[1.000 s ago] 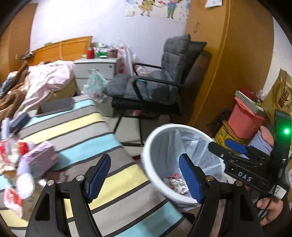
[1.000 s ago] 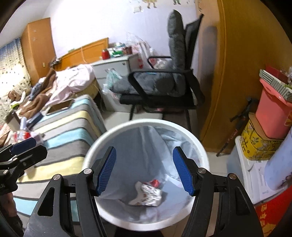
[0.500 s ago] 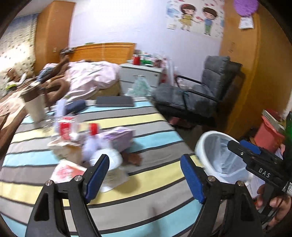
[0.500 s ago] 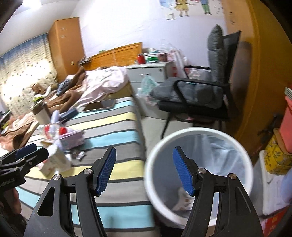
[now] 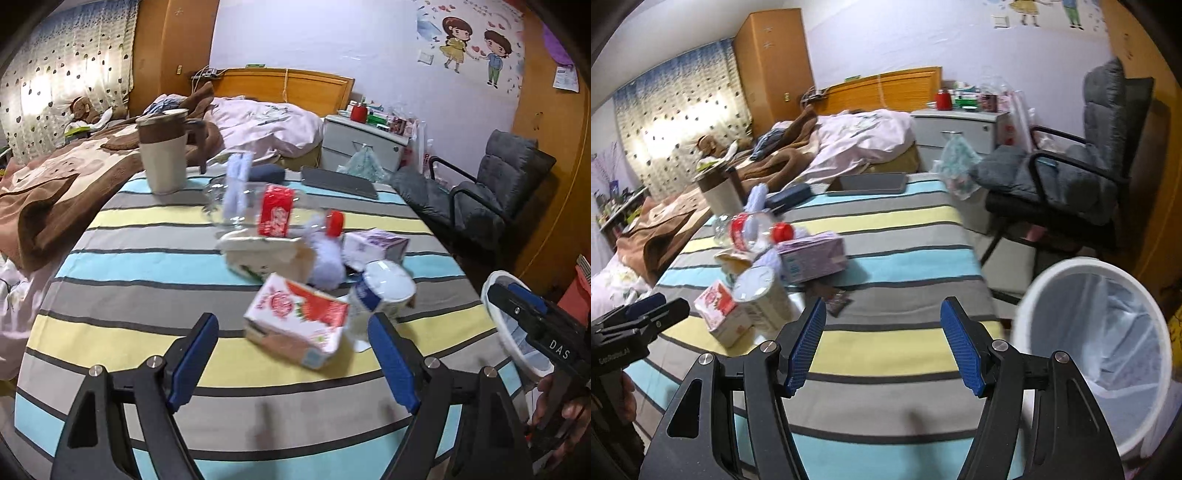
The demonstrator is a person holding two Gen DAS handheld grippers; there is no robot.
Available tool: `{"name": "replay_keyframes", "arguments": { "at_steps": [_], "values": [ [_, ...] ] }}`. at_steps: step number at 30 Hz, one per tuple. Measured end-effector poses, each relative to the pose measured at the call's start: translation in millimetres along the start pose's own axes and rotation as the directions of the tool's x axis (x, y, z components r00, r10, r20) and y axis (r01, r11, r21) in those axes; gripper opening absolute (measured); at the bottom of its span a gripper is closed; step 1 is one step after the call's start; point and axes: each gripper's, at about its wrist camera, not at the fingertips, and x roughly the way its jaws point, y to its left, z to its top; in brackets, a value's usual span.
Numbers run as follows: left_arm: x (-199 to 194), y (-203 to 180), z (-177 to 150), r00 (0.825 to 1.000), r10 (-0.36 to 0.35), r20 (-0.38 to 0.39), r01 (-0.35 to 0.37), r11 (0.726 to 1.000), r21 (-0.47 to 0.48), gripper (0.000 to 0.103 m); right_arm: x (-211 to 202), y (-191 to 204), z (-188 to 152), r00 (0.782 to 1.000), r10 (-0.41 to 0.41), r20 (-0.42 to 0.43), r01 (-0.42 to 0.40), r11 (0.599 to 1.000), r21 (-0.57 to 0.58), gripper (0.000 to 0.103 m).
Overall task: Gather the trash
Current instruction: 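Move both grippers back to the table toward the milk carton and yogurt cup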
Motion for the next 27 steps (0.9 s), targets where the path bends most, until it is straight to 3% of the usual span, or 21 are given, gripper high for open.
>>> {"name": "replay_keyframes", "arguments": {
  "at_steps": [9,13,18,27],
  "values": [
    [27,17,-16,0.995,-0.013,-0.1,0.014,1.0,0.012,0.086,18,33,0,0.995,0.095,-0.035,-0.096,0.995,-0.036,0.066],
    [34,12,-21,0.989,-0.067,-0.135,0.071,0.997,0.024,0.086,25,43,4,0.989,0.137,-0.048,-0.139,0.989,-0.047,0.066],
    [39,6,-20,0.987,-0.045,-0.152,0.055,0.996,0.064,0.086,33,58,7,0.983,0.172,-0.064,-0.177,0.981,-0.085,0.066],
    [38,39,-17,0.989,0.013,-0.149,-0.016,1.0,-0.021,0.086,49,76,3,0.973,0.178,-0.15,-0.2,0.968,-0.153,0.066]
  ]
}}
